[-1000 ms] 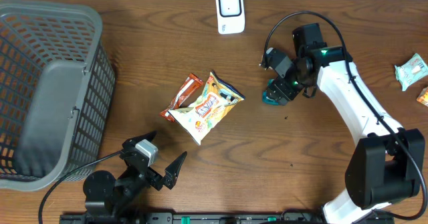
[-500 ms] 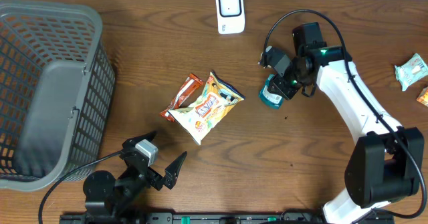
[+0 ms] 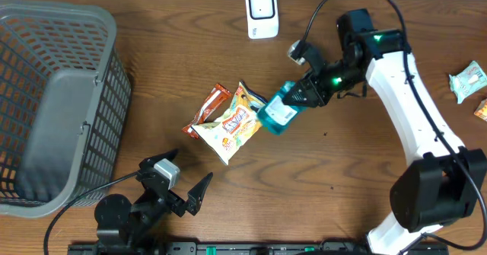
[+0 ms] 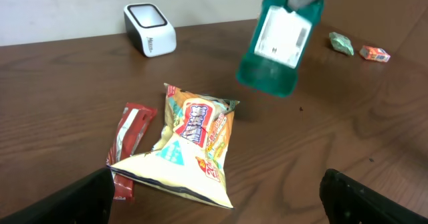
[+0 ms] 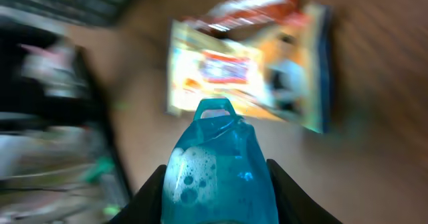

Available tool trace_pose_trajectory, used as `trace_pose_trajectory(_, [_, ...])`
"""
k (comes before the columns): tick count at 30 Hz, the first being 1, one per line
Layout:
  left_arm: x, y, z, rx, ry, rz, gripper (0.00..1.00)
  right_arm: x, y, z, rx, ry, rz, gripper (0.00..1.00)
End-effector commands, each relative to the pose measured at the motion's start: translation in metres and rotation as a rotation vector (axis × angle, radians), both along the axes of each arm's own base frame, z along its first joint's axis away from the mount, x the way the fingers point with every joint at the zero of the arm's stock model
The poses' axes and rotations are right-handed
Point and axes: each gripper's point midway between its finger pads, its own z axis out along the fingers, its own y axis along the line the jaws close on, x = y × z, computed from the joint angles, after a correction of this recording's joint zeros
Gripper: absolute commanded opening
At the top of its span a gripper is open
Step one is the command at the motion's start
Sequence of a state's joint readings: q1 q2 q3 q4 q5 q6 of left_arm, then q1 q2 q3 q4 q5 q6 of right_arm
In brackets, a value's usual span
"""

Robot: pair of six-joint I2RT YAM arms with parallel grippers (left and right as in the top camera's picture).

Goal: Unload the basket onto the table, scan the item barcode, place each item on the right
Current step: 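Raise the mouthwash bottle toward the white scanner, then hold the bottle barcode against the white scanner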

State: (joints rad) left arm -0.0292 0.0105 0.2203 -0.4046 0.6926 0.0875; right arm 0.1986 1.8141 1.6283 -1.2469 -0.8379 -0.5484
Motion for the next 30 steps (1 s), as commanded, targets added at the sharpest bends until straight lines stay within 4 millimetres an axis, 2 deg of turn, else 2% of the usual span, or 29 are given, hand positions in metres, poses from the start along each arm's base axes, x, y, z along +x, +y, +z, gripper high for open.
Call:
trace_pose_trajectory(1, [0.0,0.0,0.001,0.013,-0.016,-0.006,0.98,-0.018,0.022,0.069,0.303,0.045,0.018,0.18])
trace_pose_trajectory(4, [0.0,0.0,0.001,0.013,-0.016,-0.006,0.98,-0.028,0.023,0.076,0.337,0.098,0.018,0.15])
trace_pose_trajectory(7, [0.0,0.0,0.001,0.013,-0.015,-0.006,0.98,-0.032,0.022,0.076,0.325,0.119,0.013,0.15])
trace_pose_trajectory(13, [0.0,0.0,0.001,0.013,-0.016,-0.006,0.98,-0.034,0.021,0.078,0.321,0.094,0.021,0.16])
trace_pose_trajectory(15, [0.0,0.0,0.001,0.013,-0.016,-0.006,0.98,-0.029,0.017,0.07,0.265,0.053,0.018,0.15])
trace_pose_trajectory(19, [0.0,0.0,0.001,0.013,-0.015,-0.006,0.98,0.003,-0.002,0.033,-0.004,-0.029,-0.101,0.08])
trace_pose_trajectory(21, [0.0,0.0,0.001,0.013,-0.016,-0.006,0.98,0.024,-0.01,0.023,-0.106,-0.064,-0.206,0.08])
trace_pose_trajectory(24, [0.0,0.0,0.001,0.013,-0.015,-0.006,0.98,0.058,-0.015,0.019,-0.221,-0.193,-0.325,0.09])
trace_pose_trajectory(27, [0.0,0.0,0.001,0.013,-0.016,-0.006,0.98,0.083,-0.023,0.018,-0.37,-0.33,-0.428,0.12])
trace_pose_trajectory(30, [0.0,0.0,0.001,0.013,-0.016,-0.006,0.98,0.106,-0.035,0.025,-0.548,-0.497,-0.545,0.13])
